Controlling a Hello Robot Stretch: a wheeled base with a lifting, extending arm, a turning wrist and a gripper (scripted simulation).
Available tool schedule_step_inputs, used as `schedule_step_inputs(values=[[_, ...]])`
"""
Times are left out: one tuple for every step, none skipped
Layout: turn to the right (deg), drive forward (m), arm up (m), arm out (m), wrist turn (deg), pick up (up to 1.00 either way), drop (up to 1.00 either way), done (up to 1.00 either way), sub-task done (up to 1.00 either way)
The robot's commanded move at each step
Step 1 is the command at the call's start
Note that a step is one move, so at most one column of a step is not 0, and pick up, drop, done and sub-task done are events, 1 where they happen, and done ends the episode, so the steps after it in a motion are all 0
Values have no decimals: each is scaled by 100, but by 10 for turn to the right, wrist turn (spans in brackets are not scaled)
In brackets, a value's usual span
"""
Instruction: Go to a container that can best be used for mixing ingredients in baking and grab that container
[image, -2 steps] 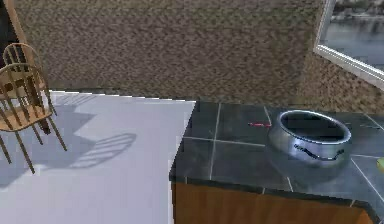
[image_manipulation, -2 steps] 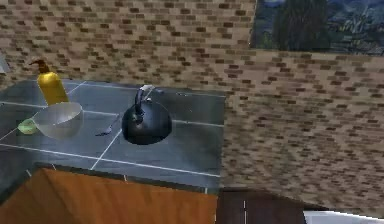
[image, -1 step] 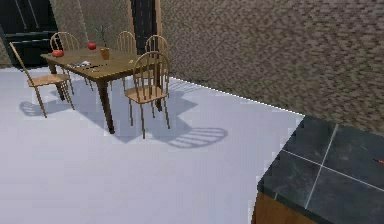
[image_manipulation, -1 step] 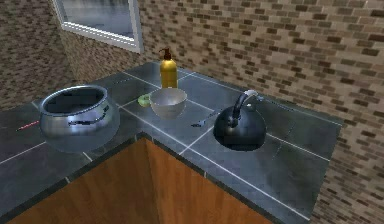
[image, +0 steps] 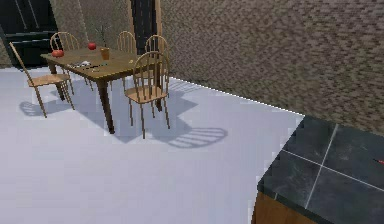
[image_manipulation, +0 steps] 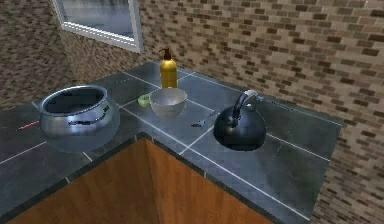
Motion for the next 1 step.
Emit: schedule_step_inputs(values=[[0,0,38,0,0,0,0,0,0]])
